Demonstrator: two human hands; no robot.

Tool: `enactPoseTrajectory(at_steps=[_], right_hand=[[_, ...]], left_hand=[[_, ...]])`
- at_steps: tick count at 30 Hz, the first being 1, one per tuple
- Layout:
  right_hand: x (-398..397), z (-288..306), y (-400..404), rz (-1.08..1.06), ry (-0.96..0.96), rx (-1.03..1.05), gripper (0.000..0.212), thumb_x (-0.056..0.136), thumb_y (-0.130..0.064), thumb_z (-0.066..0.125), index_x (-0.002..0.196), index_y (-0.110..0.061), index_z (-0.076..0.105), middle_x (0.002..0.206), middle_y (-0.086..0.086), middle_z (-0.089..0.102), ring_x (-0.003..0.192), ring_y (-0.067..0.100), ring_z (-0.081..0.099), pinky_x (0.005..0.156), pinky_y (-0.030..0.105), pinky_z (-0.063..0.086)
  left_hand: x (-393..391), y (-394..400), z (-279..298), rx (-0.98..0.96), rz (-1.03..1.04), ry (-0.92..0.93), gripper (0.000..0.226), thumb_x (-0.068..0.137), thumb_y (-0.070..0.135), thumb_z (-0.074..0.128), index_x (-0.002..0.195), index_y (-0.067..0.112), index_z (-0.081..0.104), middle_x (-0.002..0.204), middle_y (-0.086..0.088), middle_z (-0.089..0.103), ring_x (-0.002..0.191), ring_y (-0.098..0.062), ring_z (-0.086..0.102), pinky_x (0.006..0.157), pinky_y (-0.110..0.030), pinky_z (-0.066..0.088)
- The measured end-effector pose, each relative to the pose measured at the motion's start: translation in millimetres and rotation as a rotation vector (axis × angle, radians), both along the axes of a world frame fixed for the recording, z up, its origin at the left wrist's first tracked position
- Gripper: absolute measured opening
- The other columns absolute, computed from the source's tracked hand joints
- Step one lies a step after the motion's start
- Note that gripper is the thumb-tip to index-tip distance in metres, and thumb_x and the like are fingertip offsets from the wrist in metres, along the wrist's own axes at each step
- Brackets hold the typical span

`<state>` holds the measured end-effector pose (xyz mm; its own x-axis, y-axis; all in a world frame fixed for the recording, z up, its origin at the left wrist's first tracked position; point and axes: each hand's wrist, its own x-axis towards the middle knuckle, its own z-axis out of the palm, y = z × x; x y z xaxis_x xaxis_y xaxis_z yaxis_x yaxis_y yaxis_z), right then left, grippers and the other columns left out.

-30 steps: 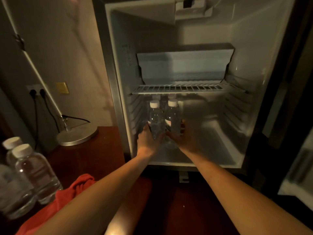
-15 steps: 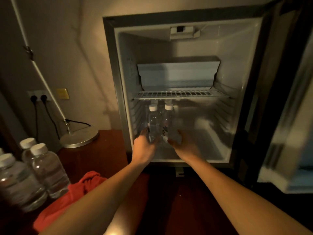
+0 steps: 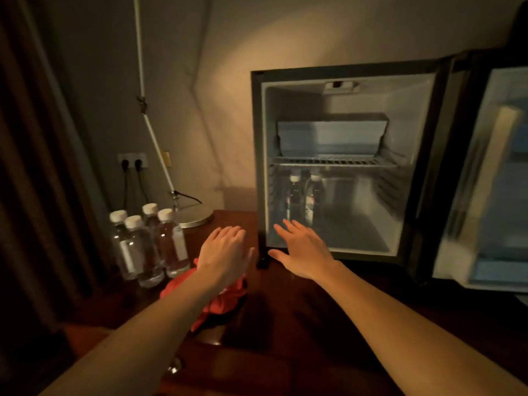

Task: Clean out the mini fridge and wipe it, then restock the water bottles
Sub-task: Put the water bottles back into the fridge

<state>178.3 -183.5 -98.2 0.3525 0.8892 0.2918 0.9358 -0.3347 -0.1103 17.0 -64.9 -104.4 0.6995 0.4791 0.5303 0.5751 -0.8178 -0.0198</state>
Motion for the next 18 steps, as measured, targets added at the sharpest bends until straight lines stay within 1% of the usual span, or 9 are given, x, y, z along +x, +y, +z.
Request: enactPoseTrajectory(at_steps=[2, 5, 9, 12, 15, 18], right_hand=[[-21, 0, 9, 0.023, -0.020, -0.016, 0.075, 0.094, -0.064, 0.041, 0.155, -0.029, 0.016, 0.163, -0.001, 0.013, 0.150, 0.020, 0.009, 0.120, 0.044, 0.014], [-51, -3, 25, 0.067, -0.005, -0.023, 0.078, 0.092, -0.064, 0.044, 0.155, -0.029, 0.015, 0.163, 0.000, 0.014, 0.150, 0.020, 0.010, 0.120, 0.042, 0.017], [-88, -8, 50, 0.143, -0.011, -0.018, 0.081, 0.089, -0.063, 0.050, 0.155, -0.027, 0.018, 0.162, 0.002, 0.018, 0.149, 0.022, 0.014, 0.119, 0.040, 0.021], [-111, -14, 72, 0.192, -0.027, -0.030, 0.082, 0.089, -0.062, 0.050, 0.155, -0.025, 0.019, 0.161, 0.004, 0.019, 0.148, 0.024, 0.016, 0.118, 0.039, 0.022], [-128, -18, 95, 0.227, 0.019, -0.025, 0.081, 0.089, -0.060, 0.052, 0.154, -0.024, 0.021, 0.161, 0.004, 0.021, 0.148, 0.023, 0.017, 0.118, 0.038, 0.023], [-137, -21, 115, 0.231, 0.181, 0.019, 0.083, 0.087, -0.056, 0.059, 0.154, -0.022, 0.024, 0.159, 0.002, 0.026, 0.147, 0.020, 0.022, 0.116, 0.036, 0.026]], left_hand=[[-29, 7, -1, 0.045, 0.047, 0.021, 0.048, 0.091, 0.051, 0.053, 0.126, 0.019, 0.058, 0.136, 0.001, 0.058, 0.131, -0.017, 0.048, 0.114, -0.037, 0.029], [-73, 20, -3, 0.078, 0.117, 0.011, 0.053, 0.090, 0.054, 0.049, 0.127, 0.016, 0.058, 0.134, -0.001, 0.059, 0.129, -0.019, 0.051, 0.112, -0.038, 0.032], [-127, 37, -8, 0.036, 0.228, -0.018, 0.051, 0.090, 0.053, 0.051, 0.126, 0.018, 0.057, 0.129, 0.001, 0.062, 0.124, -0.017, 0.054, 0.110, -0.036, 0.036], [-160, 50, -13, 0.013, 0.309, -0.045, 0.046, 0.089, 0.052, 0.055, 0.122, 0.019, 0.059, 0.124, 0.001, 0.064, 0.119, -0.018, 0.057, 0.105, -0.035, 0.040], [-183, 62, -16, -0.071, 0.379, -0.115, 0.046, 0.091, 0.053, 0.055, 0.120, 0.018, 0.060, 0.119, 0.000, 0.066, 0.113, -0.020, 0.060, 0.097, -0.035, 0.046], [-193, 76, -22, -0.255, 0.413, -0.248, 0.050, 0.091, 0.053, 0.057, 0.127, 0.018, 0.056, 0.123, -0.001, 0.064, 0.112, -0.023, 0.061, 0.090, -0.038, 0.050]])
